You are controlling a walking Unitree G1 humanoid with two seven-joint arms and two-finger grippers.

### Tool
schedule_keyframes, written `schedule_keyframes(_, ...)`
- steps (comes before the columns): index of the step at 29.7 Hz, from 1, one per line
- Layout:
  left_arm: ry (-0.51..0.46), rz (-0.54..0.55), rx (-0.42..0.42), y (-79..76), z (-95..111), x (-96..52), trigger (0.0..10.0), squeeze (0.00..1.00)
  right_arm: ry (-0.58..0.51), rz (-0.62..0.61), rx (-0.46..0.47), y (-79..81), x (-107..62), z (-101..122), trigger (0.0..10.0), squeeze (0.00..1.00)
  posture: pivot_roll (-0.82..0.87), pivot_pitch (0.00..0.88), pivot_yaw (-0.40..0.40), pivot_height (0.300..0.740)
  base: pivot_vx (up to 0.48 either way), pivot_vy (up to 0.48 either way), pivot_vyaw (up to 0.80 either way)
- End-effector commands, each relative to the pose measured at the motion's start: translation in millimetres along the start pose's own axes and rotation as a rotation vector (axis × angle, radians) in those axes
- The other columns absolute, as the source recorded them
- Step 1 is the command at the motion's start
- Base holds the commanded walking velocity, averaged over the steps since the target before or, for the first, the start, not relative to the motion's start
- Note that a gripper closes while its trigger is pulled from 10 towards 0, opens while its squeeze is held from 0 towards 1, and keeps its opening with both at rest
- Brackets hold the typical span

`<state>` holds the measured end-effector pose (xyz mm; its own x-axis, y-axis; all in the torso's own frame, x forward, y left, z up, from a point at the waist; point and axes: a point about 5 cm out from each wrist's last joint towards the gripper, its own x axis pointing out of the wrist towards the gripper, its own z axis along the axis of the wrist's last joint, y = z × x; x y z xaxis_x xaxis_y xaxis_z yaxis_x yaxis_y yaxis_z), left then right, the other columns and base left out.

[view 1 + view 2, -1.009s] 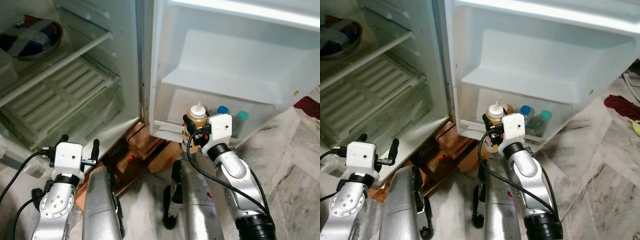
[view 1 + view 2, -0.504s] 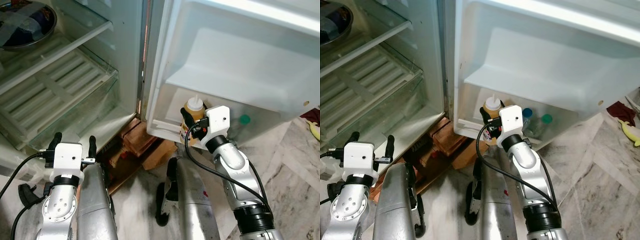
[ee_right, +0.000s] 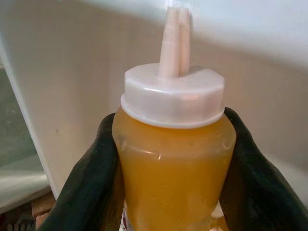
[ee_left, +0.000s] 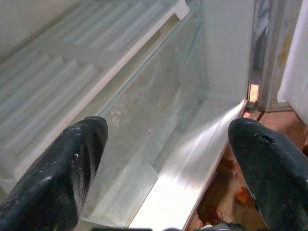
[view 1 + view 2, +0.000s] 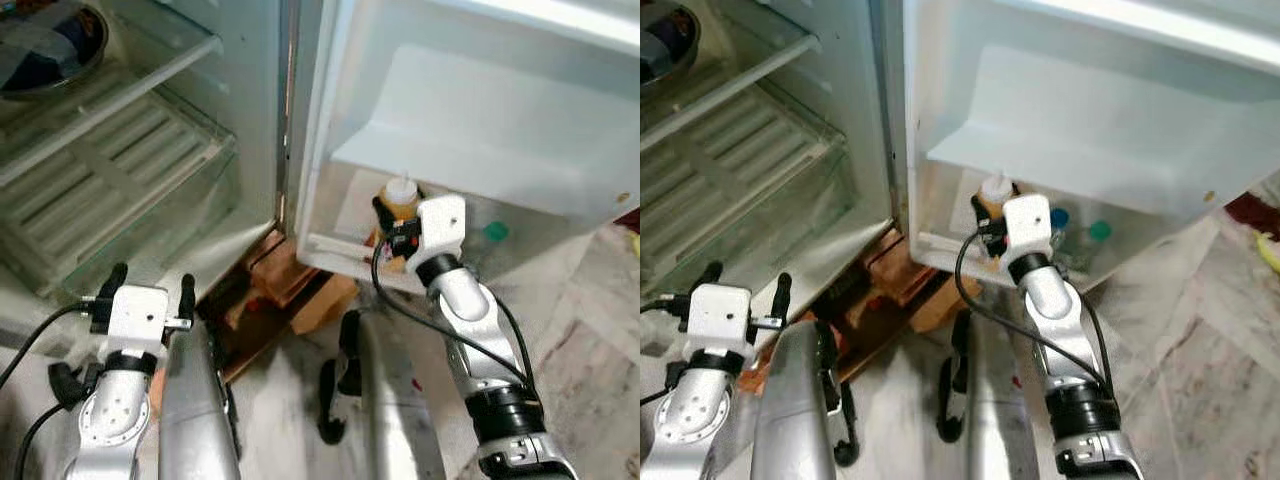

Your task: Restocking fridge

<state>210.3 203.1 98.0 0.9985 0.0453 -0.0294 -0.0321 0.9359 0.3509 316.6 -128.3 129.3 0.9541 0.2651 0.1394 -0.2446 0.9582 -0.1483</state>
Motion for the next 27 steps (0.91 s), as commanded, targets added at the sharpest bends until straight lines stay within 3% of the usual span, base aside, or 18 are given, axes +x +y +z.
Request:
schedule_keyframes(1,0.011,-0.022,0.004,2.4,0.7,-1.9,10.0,0.00,-0.021,-0.029,-0.028,-4.0,4.9,0.6,10.0,0.00,0.06,0.307,-0.059,0.555,0.000,0.000,0.00)
schedule_keyframes(11,0.023,-0.027,0.037,13.2,4.2,-9.2,10.0,0.00,-0.053,0.092,0.018,15.8,26.3,-2.4,10.0,0.00,0.11,0.357,-0.053,0.555,0.000,0.000,0.00)
schedule_keyframes(15,0.036,-0.016,0.052,21.1,4.4,-16.8,10.0,0.00,-0.113,0.131,0.034,26.9,41.5,12.8,10.0,0.00,0.13,0.382,-0.056,0.555,0.000,0.000,0.00)
schedule_keyframes(22,0.050,-0.015,0.061,25.9,8.4,-27.3,10.0,0.00,-0.227,0.144,-0.100,37.0,59.8,33.8,10.0,0.00,0.17,0.416,-0.052,0.555,0.000,0.000,0.00)
schedule_keyframes(27,0.069,-0.015,0.068,28.7,9.1,-33.9,10.0,0.00,-0.182,0.142,-0.188,36.8,58.6,21.3,10.0,0.00,0.18,0.431,-0.052,0.555,0.000,0.000,0.00)
